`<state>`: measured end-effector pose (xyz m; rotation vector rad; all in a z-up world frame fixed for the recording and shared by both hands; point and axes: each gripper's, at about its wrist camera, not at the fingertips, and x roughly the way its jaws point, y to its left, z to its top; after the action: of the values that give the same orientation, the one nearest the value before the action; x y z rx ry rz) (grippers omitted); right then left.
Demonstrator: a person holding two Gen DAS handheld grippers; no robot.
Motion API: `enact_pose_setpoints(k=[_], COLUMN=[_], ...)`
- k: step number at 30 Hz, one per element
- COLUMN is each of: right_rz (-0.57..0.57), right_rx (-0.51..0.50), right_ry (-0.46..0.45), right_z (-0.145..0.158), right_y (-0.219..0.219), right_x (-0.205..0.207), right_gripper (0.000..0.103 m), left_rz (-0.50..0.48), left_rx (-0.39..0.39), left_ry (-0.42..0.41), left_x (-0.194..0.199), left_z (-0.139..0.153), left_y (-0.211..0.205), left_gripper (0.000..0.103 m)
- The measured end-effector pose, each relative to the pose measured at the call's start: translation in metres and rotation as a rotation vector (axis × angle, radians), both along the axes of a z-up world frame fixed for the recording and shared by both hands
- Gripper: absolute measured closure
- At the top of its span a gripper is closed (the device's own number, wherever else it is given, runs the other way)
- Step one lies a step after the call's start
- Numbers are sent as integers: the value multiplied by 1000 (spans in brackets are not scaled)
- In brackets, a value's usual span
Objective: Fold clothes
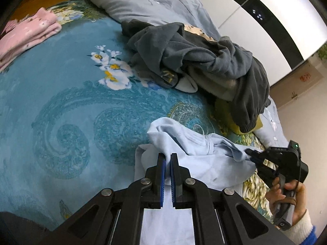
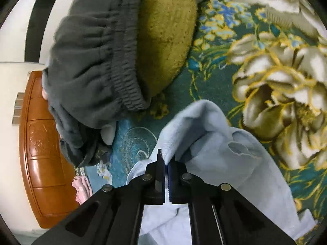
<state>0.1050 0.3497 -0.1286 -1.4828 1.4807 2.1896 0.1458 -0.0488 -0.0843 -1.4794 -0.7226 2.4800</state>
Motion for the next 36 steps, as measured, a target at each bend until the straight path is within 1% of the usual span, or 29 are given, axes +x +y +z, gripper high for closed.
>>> enact_pose_setpoints(k=[2,4,5,6,8,9,10,12,13,15,17,18,19,20,21,22,23,24,27,28,30,32,35,36], right_rz=[42,83,102,120,156,174,189,217,229,249,261,265,268,272,277,280,282,279,272,277,281,275,261,257], right_rx=[27,61,82,105,149,171,185,195,191,182,182,179,174,170,169,169,170,165,148,151,151,139,130,130], right_ry=[66,132,154,148,107,86,55,-20,-53,-104,-138,-152,-164,-172,-177,-179,-178,-177,-170,-165,-158,-159,-148,-139], right_z=[23,47,57,59,56,54,47,25,14,-3,-15,-19,-23,-26,-28,-29,-30,-31,-31,-30,-29,-30,-26,-24], right_y=[7,17,23,29,37,41,43,44,45,45,47,48,49,50,50,51,51,52,54,54,55,57,58,58], right_x=[13,36,49,63,90,103,115,135,143,159,169,173,176,178,178,178,178,178,177,176,176,177,180,181], right_gripper=[101,101,101,101,101,101,101,101,101,101,101,101,101,101,101,101,101,101,101,101,100,100,100,100], left_rz=[15,16,11,-1,-29,-45,-64,-103,-109,-102,-92,-87,-82,-79,-78,-78,-77,-71,-40,-30,-12,-18,-62,-76], left_rx=[12,20,23,23,17,13,7,0,4,40,74,90,105,110,94,70,49,33,-10,-19,-22,-53,-94,-105], left_ry=[11,40,59,67,57,46,22,-62,-108,-168,-179,-177,-175,-175,-185,-205,-237,-287,-468,-517,-550,-570,-607,-606], left_x=[4,11,16,22,31,36,40,47,49,56,60,61,62,61,57,53,49,43,33,30,24,18,16,16], left_z=[4,13,19,24,32,35,35,31,28,25,27,29,31,32,29,24,17,7,-29,-38,-49,-56,-63,-62], left_y=[-4,-6,-6,-6,-2,0,3,9,10,9,6,4,2,2,4,8,13,18,26,28,29,31,41,44], left_gripper=[98,98,98,98,98,96,95,95,93,91,87,80,69,63,54,52,51,50,49,49,49,49,52,63])
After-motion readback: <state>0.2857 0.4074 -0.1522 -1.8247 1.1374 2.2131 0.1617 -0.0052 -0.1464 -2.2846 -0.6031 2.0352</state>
